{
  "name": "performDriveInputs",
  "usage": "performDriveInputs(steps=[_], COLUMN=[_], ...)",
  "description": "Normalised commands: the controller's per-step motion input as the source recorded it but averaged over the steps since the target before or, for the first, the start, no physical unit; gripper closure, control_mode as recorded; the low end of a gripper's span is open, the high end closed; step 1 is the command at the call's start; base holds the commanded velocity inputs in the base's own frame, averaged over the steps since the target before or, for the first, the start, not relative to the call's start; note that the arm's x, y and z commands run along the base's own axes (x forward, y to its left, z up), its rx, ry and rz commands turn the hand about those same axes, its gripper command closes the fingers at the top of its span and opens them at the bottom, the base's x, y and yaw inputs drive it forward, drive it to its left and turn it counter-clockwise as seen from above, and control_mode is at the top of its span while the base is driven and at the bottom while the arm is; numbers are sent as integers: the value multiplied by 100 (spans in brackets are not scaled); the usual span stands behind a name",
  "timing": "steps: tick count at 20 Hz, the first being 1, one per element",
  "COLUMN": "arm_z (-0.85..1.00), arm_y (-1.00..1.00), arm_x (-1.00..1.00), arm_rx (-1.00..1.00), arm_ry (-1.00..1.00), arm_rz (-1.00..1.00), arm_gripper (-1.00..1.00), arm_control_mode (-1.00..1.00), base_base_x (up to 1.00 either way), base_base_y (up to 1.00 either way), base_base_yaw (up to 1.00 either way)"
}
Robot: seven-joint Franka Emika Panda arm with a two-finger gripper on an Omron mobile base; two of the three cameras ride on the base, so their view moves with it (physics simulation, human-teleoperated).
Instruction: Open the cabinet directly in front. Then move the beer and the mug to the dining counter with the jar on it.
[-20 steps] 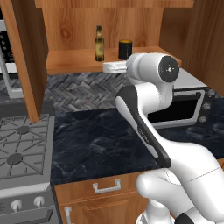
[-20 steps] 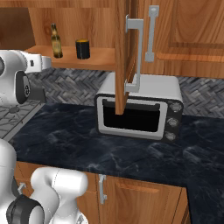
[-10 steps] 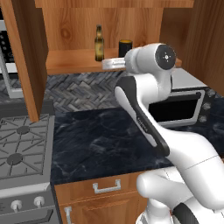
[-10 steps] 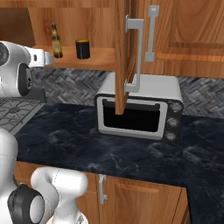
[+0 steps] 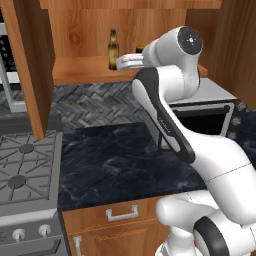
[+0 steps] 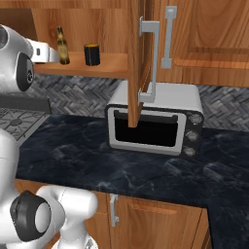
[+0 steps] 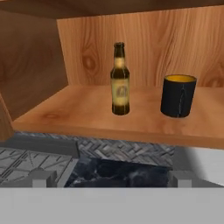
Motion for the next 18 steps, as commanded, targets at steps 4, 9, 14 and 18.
performDriveInputs(steps=[4,9,14,18], arm_z=[-2,0,0,2], arm_y=[0,-1,-1,9], arm_x=[28,62,67,50], arm_rx=[0,0,0,0], arm_ry=[-15,-3,3,11], arm_rz=[0,0,0,-2], arm_gripper=[-100,-100,-100,-100], arm_control_mode=[-100,-100,-100,-100], base_base_x=[0,0,0,0], base_base_y=[0,0,0,0], base_base_yaw=[0,0,0,0])
